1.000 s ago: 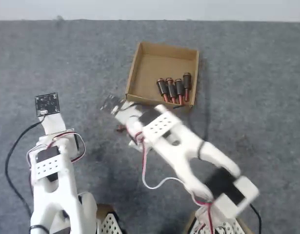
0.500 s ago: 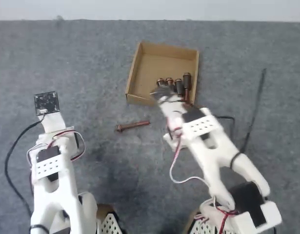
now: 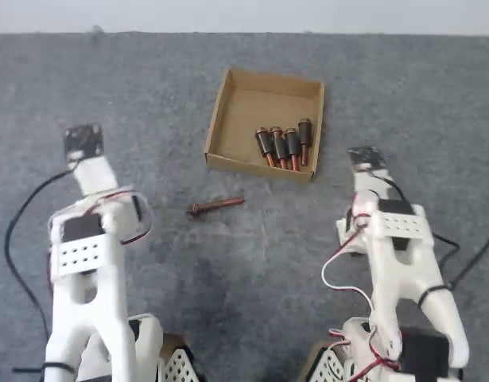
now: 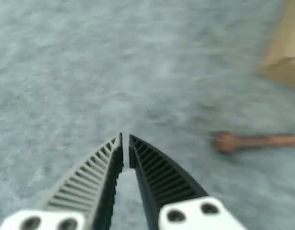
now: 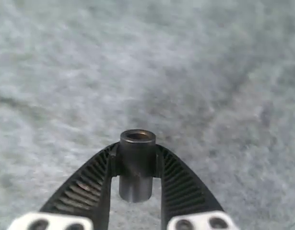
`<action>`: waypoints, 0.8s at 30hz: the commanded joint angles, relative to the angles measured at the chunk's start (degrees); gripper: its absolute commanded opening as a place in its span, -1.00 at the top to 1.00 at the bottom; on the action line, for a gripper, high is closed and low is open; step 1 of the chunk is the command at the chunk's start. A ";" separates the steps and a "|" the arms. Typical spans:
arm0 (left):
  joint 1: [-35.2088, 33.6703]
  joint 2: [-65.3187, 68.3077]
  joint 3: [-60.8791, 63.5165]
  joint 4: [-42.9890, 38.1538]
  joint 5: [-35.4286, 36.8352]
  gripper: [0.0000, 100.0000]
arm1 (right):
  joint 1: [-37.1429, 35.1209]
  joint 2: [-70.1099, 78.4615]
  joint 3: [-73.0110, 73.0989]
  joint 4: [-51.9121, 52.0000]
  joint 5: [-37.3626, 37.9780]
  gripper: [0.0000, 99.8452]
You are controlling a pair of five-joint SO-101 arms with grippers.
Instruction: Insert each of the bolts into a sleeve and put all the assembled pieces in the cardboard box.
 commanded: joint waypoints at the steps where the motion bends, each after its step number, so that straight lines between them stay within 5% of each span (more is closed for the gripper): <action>1: 5.89 0.18 -8.84 5.63 5.89 0.95 | 1.71 -3.03 0.26 -1.45 -0.26 0.99; 9: 23.30 2.73 -9.71 3.16 13.27 0.95 | 1.80 -2.95 0.35 -1.63 -0.26 0.99; 24: 29.27 27.78 -16.48 -6.24 23.74 0.95 | 1.45 -2.86 0.44 -1.80 -0.26 0.99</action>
